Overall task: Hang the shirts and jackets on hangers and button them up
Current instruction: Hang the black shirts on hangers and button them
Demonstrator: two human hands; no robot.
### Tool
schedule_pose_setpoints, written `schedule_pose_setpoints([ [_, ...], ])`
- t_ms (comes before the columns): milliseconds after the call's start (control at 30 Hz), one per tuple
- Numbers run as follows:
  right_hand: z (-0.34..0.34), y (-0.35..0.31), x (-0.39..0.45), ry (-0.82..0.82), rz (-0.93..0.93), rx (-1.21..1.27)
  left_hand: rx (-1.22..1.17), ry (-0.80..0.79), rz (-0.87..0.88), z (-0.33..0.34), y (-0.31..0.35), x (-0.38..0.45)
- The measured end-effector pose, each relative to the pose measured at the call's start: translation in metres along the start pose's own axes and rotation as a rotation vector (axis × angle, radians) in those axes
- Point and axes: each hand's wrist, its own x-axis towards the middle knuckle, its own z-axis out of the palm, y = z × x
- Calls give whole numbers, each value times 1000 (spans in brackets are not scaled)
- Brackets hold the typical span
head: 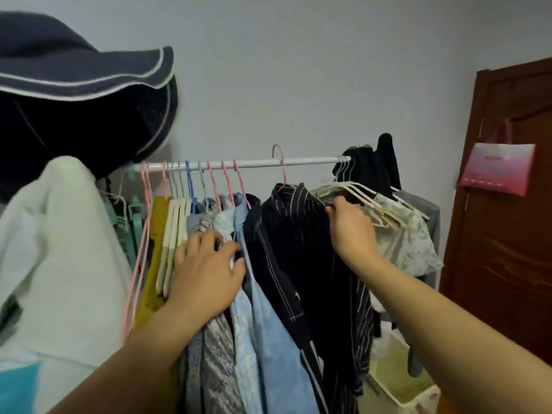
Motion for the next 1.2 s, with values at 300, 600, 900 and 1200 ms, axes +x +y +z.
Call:
schedule_pose_setpoints([
  [300, 21, 60, -21, -296, 243, 143, -33, -25, 11, -1, -4, -3],
  [600, 11, 48, -39, -133, 26, -182, 85, -67, 17, -3, 12, -5],
  [900, -15, 56, -89, -284, -91, -153, -402, 44, 250, 0, 102, 1],
  [1200, -188, 145, -273, -487, 553, -316, -770, -538, 717, 21, 327, -77],
])
